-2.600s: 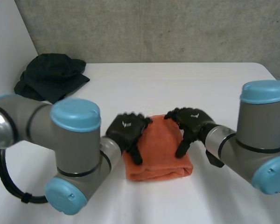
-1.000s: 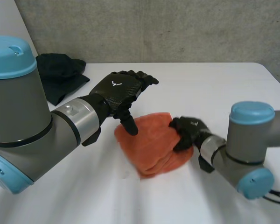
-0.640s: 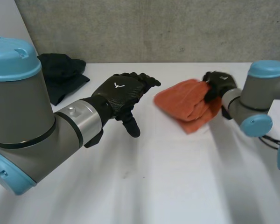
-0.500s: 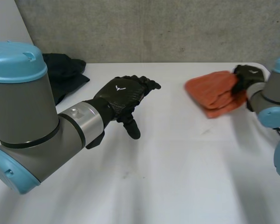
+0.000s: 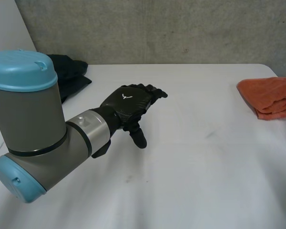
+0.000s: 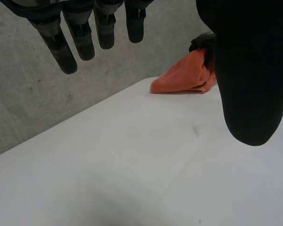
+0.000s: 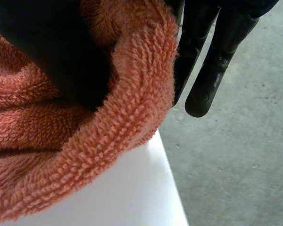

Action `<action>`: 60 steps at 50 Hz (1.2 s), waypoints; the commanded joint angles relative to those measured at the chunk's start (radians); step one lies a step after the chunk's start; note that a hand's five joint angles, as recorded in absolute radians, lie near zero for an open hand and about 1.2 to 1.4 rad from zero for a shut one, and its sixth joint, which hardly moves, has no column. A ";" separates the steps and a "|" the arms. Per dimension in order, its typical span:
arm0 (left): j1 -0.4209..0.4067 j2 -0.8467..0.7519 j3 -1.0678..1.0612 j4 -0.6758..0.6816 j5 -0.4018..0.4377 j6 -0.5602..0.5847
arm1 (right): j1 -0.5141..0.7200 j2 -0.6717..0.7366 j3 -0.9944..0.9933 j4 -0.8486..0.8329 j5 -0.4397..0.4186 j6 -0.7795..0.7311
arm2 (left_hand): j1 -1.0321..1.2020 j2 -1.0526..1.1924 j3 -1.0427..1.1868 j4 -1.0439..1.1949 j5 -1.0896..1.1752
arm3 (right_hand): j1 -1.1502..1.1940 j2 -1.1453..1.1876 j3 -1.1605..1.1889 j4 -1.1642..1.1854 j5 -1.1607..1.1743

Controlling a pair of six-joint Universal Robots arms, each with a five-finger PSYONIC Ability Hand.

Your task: Fold the laundry.

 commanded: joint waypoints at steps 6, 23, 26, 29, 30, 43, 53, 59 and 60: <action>-0.005 -0.007 -0.001 0.000 0.000 -0.011 | -0.010 0.024 -0.003 0.002 0.143 -0.218 | 0.030 0.009 -0.005 -0.003 -0.021 | -0.565 -0.952 -1.001 -1.016 -0.948; 0.011 0.038 -0.018 -0.006 -0.003 -0.011 | 0.005 -0.298 0.331 0.213 0.247 -0.384 | 0.027 0.006 -0.008 -0.006 -0.023 | -0.565 -0.952 -1.001 -1.016 -0.948; 0.030 0.053 -0.020 -0.006 -0.003 -0.008 | 0.003 -0.386 0.485 0.229 0.257 -0.465 | 0.025 0.003 -0.011 -0.009 -0.026 | -0.565 -0.952 -1.001 -1.016 -0.948; 0.068 0.070 -0.021 0.001 0.000 -0.004 | -0.003 -0.481 0.610 0.166 0.258 -0.488 | 0.022 0.000 -0.014 -0.012 -0.029 | -0.565 -0.952 -1.001 -1.016 -0.948; 0.080 0.075 -0.023 0.005 0.000 -0.002 | -0.004 -0.511 0.639 0.140 0.258 -0.487 | 0.019 -0.003 -0.016 -0.015 -0.032 | -0.565 -0.952 -1.001 -1.016 -0.948; 0.454 -0.100 0.083 0.414 0.040 0.045 | 0.112 -1.004 1.243 -0.513 0.119 -0.386 | 0.186 0.165 0.151 0.152 0.135 | -0.565 -0.952 -1.001 -1.016 -0.948; 0.634 -0.482 0.342 0.426 0.129 0.289 | 0.365 -1.174 1.604 -0.601 -0.062 -0.392 | 0.116 0.094 0.081 0.082 0.065 | -0.565 -0.952 -1.001 -1.016 -0.948; 0.660 -0.649 0.468 0.428 0.173 0.422 | 0.431 -1.161 1.678 -0.573 -0.061 -0.395 | 0.095 0.074 0.060 0.061 0.044 | -0.565 -0.952 -1.001 -1.016 -0.948; 0.660 -0.649 0.468 0.428 0.173 0.423 | 0.433 -1.161 1.682 -0.570 -0.061 -0.396 | 0.095 0.074 0.060 0.061 0.044 | -0.565 -0.952 -1.001 -1.016 -0.948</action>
